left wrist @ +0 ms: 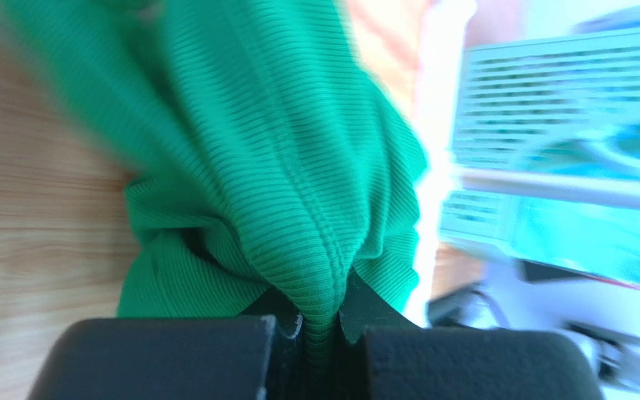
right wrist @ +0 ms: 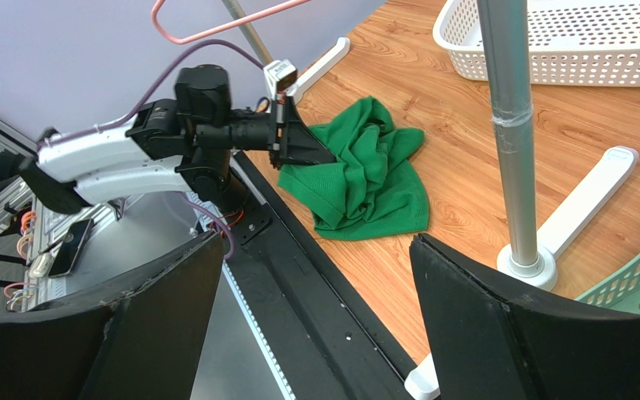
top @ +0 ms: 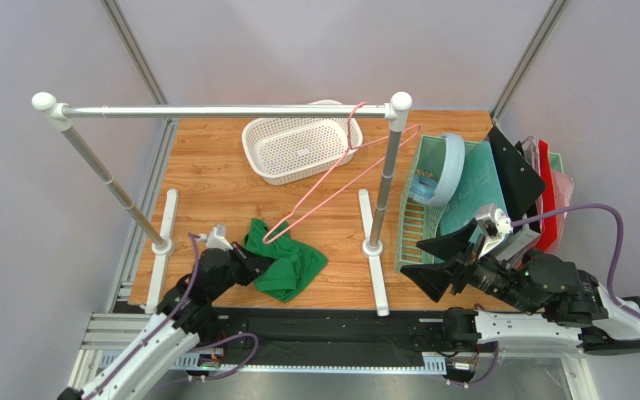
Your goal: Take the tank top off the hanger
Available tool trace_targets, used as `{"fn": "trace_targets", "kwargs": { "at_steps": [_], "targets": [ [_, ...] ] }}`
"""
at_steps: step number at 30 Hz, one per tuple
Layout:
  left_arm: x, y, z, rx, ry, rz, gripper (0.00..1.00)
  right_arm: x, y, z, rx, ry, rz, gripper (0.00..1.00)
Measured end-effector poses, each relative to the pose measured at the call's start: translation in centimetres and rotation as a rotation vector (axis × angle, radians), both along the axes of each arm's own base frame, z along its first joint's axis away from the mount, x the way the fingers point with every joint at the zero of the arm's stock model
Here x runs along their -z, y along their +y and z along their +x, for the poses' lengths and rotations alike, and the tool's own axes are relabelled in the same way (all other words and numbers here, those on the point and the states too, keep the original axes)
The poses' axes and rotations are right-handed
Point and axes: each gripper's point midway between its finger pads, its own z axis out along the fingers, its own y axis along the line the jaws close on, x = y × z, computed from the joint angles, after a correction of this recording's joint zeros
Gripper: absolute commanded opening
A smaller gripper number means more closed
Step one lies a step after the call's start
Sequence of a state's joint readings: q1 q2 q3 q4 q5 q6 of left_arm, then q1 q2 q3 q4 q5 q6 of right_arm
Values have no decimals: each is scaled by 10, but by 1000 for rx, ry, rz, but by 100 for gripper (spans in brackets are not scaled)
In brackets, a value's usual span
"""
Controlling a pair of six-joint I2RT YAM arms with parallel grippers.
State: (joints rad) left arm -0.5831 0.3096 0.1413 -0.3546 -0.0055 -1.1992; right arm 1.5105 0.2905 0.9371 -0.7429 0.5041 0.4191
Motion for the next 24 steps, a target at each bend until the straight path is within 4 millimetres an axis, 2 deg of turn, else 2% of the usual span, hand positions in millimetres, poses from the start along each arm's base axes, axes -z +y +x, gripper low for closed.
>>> {"fn": "trace_targets", "kwargs": {
  "at_steps": [1, 4, 9, 12, 15, 19, 24],
  "targets": [
    [-13, 0, -2, -1, -42, -44, 0, 1, 2, 0, 1, 3, -7, 88],
    [-30, 1, -12, -2, -84, -131, 0, 5, 9, 0, 0, 5, -38, 88],
    [-13, 7, -30, 7, 28, -96, 0, 8, 20, 1, -1, 8, -80, 88],
    [-19, 6, -28, -8, 25, -123, 0, 8, 25, 1, -2, 10, -87, 88],
    [-38, 2, -17, -37, -31, -192, 0, 5, 26, 0, -4, 16, -73, 88],
    [-72, -9, 9, -77, -127, -314, 0, 4, 26, 1, -2, 20, -64, 88],
    [-75, -24, 50, -146, -125, -331, 0, 4, 25, 2, 12, 22, -64, 88]
  ]
}}
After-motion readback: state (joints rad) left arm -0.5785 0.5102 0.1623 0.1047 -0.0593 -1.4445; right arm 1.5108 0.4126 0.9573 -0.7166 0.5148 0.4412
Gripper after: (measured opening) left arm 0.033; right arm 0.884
